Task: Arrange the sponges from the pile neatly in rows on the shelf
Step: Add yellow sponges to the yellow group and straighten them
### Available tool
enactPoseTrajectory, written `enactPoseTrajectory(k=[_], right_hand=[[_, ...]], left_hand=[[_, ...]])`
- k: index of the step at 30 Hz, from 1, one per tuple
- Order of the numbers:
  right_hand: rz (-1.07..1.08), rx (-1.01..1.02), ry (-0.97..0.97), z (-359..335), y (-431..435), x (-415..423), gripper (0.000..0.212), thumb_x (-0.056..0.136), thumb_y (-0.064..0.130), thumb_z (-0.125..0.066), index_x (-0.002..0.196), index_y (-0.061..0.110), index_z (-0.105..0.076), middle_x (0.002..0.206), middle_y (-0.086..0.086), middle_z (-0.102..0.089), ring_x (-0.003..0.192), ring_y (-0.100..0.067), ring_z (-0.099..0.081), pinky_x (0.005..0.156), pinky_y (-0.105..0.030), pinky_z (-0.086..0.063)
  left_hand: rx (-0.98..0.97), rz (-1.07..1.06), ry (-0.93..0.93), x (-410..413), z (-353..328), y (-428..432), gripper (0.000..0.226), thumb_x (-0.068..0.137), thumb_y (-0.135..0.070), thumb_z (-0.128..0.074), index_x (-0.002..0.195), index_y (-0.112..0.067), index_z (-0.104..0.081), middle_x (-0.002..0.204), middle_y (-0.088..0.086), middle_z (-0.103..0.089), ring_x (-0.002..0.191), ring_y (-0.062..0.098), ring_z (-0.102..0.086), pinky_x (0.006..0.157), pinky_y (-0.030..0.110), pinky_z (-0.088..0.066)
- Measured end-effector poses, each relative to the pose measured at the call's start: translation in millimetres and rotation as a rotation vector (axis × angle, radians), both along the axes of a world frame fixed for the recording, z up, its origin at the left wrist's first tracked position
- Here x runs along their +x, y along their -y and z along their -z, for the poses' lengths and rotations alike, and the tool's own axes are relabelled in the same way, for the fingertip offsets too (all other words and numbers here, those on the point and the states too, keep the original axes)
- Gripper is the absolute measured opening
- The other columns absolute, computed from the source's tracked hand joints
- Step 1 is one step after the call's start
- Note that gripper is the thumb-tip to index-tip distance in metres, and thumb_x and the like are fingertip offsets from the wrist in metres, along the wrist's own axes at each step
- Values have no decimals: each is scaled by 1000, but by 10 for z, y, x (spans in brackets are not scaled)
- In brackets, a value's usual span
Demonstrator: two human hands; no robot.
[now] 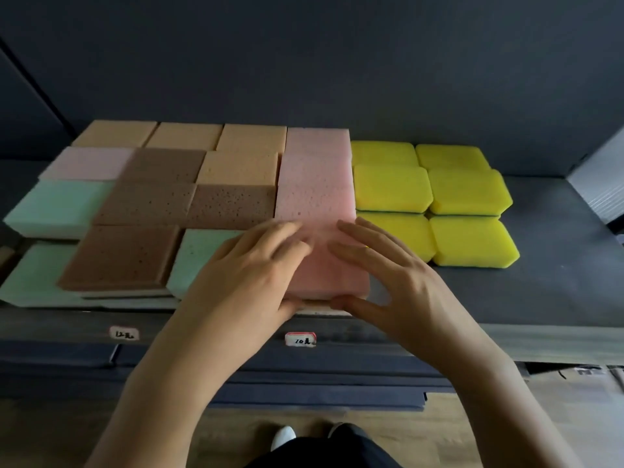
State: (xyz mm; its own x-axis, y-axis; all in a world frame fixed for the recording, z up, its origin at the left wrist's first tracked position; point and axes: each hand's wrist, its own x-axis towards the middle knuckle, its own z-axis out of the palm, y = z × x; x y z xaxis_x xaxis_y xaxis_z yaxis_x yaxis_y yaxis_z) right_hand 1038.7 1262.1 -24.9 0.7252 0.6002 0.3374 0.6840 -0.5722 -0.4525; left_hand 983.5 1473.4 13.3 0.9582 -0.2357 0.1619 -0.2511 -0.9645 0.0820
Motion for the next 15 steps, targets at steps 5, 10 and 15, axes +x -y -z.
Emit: enactPoseTrajectory(k=[5, 10, 15], right_hand=[[-39, -17, 15, -4, -19, 39, 66, 79, 40, -77, 137, 18, -55, 151, 2, -44, 145, -14, -31, 115, -36, -35], [-23, -39, 9, -188, 19, 9, 68, 82, 59, -58, 141, 27, -48, 155, 6, -35, 143, -12, -31, 112, -30, -30], [-94, -2, 67, -323, -198, -45, 56, 88, 50, -59, 136, 23, -54, 153, 4, -40, 146, -12, -28, 115, -32, -31]], left_hand=[[-4, -60, -16, -28, 40, 62, 77, 56, -26, -91, 124, -14, -57, 140, 6, -52, 127, 28, -52, 98, 35, -32], [-19, -89, 20, -150, -44, 37, 73, 71, -37, -77, 136, -15, -51, 147, 4, -43, 137, 27, -41, 107, 41, -33], [-85, -131, 107, -396, -165, -142, 56, 83, -43, -59, 130, -12, -58, 143, 3, -49, 129, 24, -49, 106, 41, -41]])
